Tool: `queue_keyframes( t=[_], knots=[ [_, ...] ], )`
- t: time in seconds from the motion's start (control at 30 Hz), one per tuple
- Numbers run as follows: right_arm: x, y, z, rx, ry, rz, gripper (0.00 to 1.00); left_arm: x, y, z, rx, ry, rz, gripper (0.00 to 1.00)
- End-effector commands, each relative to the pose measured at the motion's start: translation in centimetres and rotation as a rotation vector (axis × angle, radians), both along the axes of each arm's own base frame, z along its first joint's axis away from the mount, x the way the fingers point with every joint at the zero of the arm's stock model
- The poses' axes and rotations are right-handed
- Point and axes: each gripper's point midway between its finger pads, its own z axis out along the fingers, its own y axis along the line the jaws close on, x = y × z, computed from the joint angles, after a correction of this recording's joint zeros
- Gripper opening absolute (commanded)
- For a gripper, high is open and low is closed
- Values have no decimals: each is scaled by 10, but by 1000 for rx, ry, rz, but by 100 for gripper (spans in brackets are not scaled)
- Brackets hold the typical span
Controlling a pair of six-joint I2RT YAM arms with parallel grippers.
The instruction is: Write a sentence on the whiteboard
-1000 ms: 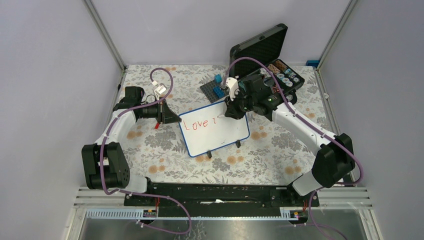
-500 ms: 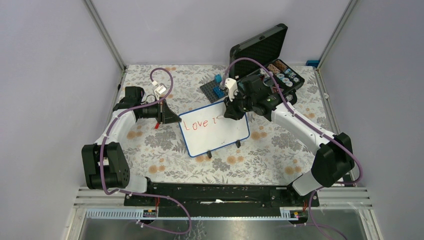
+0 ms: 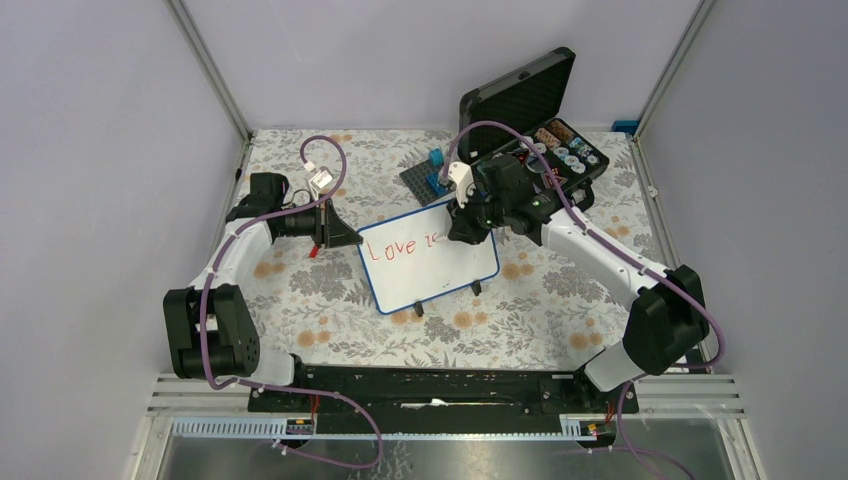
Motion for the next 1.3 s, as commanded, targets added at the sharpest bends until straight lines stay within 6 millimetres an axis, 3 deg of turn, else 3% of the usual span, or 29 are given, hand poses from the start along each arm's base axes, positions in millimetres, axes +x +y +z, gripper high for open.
queue_keyframes(
  t=[0.0, 0.23, 0.53, 0.8, 1.13, 1.27],
  knots=[
    [10, -8, 7, -27, -89, -28, 0, -1, -1, 6, 2, -55, -13, 0],
    [16, -19, 11, -28, -94, -59, 0, -1, -1, 7, 2, -56, -12, 0],
    [8, -24, -1, -42, -65, -46, 0, 0, -1, 7, 2, -56, -11, 0],
    [-1, -15, -7, -16, -15, -16, 0, 0, -1, 7, 1, -55, -12, 0],
    [-7, 9, 11, 36, -15, 37, 0, -1, -1, 9, 2, -63, -11, 0],
    [-20, 9, 23, 60, -5, 83, 0, -3, -1, 11, -1, -67, -14, 17]
  ],
)
